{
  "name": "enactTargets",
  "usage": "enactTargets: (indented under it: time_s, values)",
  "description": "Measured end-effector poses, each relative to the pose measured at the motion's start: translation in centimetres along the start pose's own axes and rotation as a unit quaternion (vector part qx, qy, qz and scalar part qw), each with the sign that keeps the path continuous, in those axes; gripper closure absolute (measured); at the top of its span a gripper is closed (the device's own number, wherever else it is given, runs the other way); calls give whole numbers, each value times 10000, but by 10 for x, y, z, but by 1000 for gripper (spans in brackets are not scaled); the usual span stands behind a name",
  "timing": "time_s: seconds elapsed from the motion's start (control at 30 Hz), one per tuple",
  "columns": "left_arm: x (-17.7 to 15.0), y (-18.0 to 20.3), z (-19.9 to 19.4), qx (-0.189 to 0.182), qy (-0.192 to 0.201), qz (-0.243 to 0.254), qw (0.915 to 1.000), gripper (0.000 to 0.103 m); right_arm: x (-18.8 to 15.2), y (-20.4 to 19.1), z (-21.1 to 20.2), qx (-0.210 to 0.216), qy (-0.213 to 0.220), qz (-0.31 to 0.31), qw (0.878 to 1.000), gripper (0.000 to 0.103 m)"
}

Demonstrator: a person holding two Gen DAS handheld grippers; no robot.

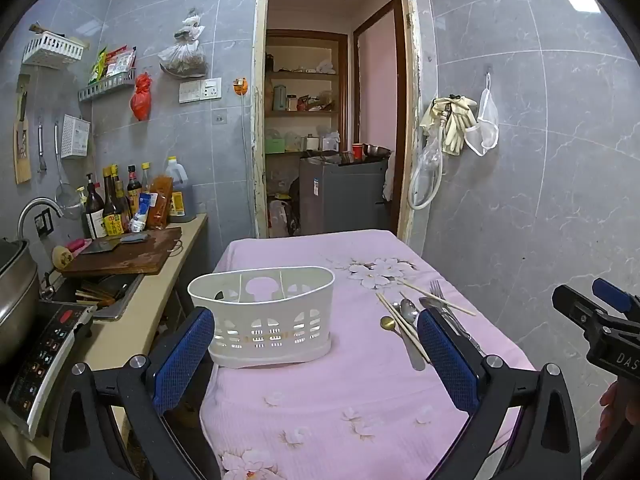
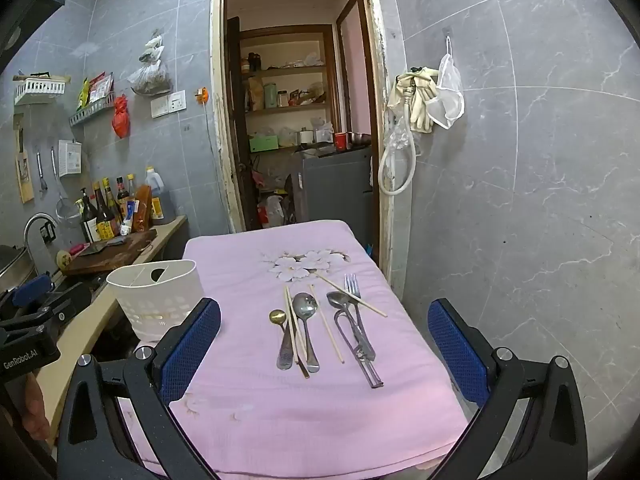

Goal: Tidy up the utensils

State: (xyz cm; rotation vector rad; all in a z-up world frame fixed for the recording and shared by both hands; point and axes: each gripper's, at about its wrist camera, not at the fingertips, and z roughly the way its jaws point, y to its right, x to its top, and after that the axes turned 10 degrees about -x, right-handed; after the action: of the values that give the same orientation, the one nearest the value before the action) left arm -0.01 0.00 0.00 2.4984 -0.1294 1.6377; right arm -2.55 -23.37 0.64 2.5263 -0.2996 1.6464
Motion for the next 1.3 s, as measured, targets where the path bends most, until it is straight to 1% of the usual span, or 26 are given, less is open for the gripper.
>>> enactTargets:
  time_s: [0.7, 0.77, 0.9, 1.03, 1.3]
  values:
    - [0, 0, 0, -4, -30, -11, 10000, 1, 1, 0, 0, -4, -35, -2, 10000, 1]
    - [0, 0, 0, -3, -27, -15, 10000, 1, -3, -4, 3, -1, -37, 0, 10000, 1]
    - [0, 0, 0, -9, -33, -11, 10000, 1, -2, -3, 3, 6, -54, -1, 10000, 1]
    - [0, 0, 0, -11, -33, -11, 10000, 1, -13, -9, 8, 14, -79, -5, 10000, 1]
    - [0, 0, 0, -11, -38, -13, 10000, 1, -10, -8, 8, 13, -98, -9, 10000, 1]
